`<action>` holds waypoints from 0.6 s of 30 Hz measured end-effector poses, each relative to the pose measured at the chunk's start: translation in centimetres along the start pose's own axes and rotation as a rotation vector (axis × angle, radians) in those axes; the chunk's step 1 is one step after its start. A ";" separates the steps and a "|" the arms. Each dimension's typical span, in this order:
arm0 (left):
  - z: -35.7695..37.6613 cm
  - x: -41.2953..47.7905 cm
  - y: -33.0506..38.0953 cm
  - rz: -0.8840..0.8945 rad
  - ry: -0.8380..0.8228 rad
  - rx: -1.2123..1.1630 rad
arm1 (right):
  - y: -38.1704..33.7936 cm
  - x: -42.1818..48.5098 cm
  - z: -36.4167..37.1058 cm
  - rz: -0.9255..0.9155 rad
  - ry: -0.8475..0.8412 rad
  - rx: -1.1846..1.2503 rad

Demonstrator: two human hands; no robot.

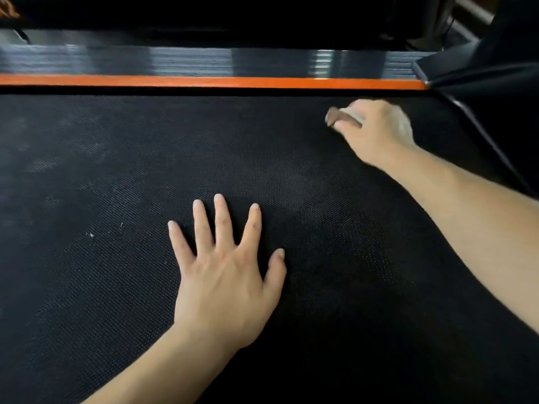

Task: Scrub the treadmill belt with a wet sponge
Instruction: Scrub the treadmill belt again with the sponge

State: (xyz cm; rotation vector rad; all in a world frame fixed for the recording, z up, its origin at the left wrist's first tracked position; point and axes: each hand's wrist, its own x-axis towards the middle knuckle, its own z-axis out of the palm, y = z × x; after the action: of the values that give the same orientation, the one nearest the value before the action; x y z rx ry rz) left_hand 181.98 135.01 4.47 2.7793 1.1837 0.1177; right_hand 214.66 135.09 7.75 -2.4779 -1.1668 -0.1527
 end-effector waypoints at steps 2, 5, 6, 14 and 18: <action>-0.1 0.1 0.1 -0.004 -0.008 -0.004 | 0.7 -0.7 -0.8 -0.014 -0.031 -0.018; -0.2 0.0 0.1 0.004 -0.017 -0.002 | 1.8 0.9 -1.9 0.212 0.036 -0.049; -0.2 0.0 0.1 0.003 -0.015 -0.005 | 1.5 0.7 -1.8 0.238 0.058 -0.058; -0.3 0.1 0.1 0.009 -0.022 -0.022 | 1.8 -3.1 -2.4 0.132 -0.002 -0.043; -0.4 0.0 0.1 0.008 -0.016 -0.024 | 0.5 -4.1 -1.8 0.163 0.070 -0.057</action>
State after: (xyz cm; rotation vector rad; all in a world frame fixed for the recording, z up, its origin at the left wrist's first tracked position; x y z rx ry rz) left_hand 181.97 134.95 4.85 2.7597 1.1597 0.1090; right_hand 212.52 131.18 8.23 -2.5817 -0.9402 -0.2278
